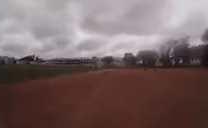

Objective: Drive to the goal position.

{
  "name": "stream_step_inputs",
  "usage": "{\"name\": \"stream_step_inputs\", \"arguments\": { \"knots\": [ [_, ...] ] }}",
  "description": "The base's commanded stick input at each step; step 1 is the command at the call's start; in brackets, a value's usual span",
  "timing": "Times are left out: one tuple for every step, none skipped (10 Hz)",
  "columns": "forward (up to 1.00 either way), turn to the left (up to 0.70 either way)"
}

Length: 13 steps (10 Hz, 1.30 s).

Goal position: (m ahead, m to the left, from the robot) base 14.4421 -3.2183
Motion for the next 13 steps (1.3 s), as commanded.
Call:
{"name": "stream_step_inputs", "arguments": {
  "knots": [
    [0.7, -0.35],
    [0.7, -0.35],
    [0.7, -0.35],
    [0.7, -0.21],
    [0.7, -0.01],
    [0.7, 0.0],
    [0.7, 0.0],
    [0.7, 0.0],
    [0.7, 0.0],
    [0.7, 0.0],
    [0.7, 0.0],
    [0.7, 0.0],
    [0.7, 0.0]
  ]
}}
